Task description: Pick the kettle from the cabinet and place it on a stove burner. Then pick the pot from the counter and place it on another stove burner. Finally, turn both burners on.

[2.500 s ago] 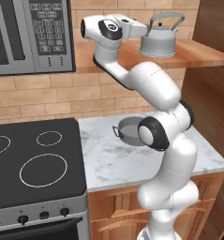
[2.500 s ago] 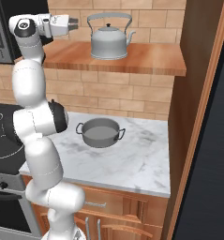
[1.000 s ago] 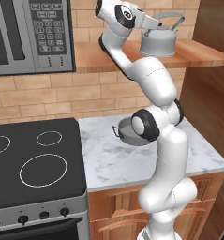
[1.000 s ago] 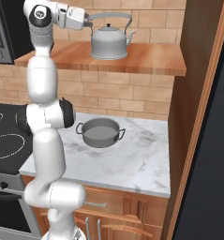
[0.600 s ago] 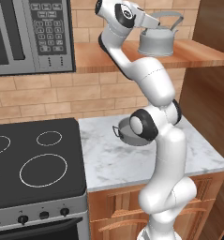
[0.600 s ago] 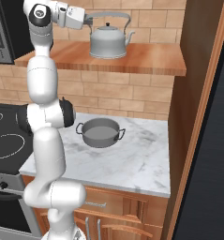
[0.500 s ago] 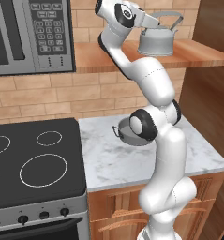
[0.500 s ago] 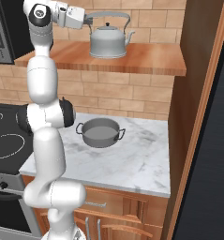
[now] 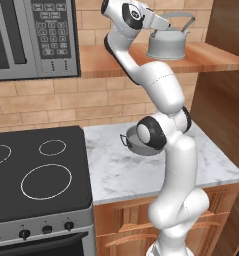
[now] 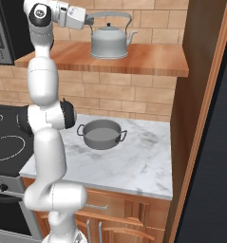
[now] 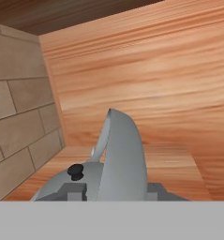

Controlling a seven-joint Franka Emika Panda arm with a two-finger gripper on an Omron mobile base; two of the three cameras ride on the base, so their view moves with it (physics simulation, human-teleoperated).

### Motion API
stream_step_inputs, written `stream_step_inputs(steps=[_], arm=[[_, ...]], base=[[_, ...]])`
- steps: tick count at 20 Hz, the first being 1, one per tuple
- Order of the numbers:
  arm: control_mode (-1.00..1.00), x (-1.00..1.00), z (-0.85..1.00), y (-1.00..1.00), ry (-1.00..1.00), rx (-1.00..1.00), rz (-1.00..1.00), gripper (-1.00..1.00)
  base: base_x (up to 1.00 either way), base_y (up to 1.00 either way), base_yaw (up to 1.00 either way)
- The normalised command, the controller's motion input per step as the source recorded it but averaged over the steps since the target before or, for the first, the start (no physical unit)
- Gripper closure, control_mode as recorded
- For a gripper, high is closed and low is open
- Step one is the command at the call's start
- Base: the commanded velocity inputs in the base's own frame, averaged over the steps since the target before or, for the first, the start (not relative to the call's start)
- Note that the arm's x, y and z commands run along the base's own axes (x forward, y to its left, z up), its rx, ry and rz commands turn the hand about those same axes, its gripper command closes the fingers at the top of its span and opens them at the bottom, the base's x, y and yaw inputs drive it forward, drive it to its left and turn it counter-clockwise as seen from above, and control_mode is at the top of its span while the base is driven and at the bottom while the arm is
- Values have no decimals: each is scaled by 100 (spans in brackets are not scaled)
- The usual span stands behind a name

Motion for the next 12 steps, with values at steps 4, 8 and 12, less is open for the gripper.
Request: stream_step_inputs(steps=[4,8,12], arm=[[-100,0,0,0,0,1,0,100],[-100,0,0,0,0,1,0,100],[-100,0,0,0,0,1,0,100]], base=[[0,0,0],[0,0,0],[0,0,0]])
